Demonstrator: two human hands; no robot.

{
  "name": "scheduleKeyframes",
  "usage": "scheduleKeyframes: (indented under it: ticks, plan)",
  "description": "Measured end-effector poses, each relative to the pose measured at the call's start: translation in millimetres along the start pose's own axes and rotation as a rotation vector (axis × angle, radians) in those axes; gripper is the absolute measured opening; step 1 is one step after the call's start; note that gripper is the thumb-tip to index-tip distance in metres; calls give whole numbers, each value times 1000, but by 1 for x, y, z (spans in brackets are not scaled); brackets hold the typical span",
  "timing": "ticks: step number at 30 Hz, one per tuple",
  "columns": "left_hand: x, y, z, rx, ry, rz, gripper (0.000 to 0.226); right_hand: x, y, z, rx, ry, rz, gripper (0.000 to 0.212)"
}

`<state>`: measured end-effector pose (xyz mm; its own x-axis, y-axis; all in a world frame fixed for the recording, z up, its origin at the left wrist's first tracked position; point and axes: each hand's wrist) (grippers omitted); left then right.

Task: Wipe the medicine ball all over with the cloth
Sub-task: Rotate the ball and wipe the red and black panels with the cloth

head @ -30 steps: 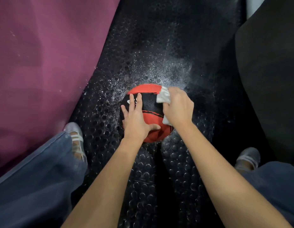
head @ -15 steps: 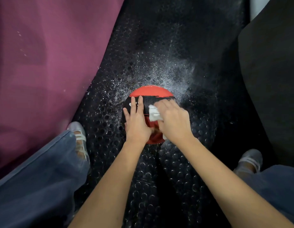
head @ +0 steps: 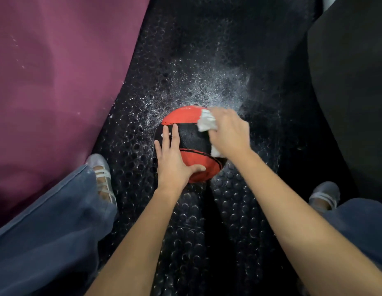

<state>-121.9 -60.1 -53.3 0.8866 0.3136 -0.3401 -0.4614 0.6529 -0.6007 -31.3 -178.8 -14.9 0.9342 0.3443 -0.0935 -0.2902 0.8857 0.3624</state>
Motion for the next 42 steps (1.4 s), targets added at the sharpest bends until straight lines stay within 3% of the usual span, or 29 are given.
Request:
scheduleKeyframes:
  ticks: [3, 5, 9, 14, 20, 24, 28, 32, 37, 42]
  plan:
    - [0, 1, 4, 5, 2, -35, 132, -1, -27, -1, 75, -22, -249, 28]
    - [4, -1, 5, 23, 8, -60, 132, -1, -18, -2, 83, -51, -226, 22]
    - [10, 2, 10, 16, 20, -55, 134, 2, 3, -1, 35, -13, 30, 31]
    - [10, 2, 17, 47, 93, -44, 134, -1, -26, -5, 102, -20, -231, 27]
    - [23, -23, 18, 342, 211, -99, 131, 2, -27, -3, 177, -2, -263, 8]
    - [26, -23, 12, 364, 165, -97, 131, -9, -21, -5, 234, -51, -292, 13]
    - [26, -18, 16, 314, 159, -89, 130, -48, -15, -21, 261, -78, -220, 45]
    - [15, -17, 12, 325, 140, -91, 128, -21, -26, -22, 352, -126, -490, 36]
    - [19, -18, 13, 291, 125, -77, 130, -24, -15, -15, 233, -88, -269, 32]
    - [17, -18, 13, 289, 128, -91, 130, -12, -34, -21, 349, -99, -527, 25]
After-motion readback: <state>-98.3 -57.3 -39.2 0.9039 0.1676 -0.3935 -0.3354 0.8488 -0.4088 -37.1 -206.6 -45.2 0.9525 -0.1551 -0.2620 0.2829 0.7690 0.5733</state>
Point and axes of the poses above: each hand's wrist, its own x-axis towards the middle knuckle, its own z-axis out of the back of the hand, y = z × x, and after that the axes turned 1 degree about x, right-handed
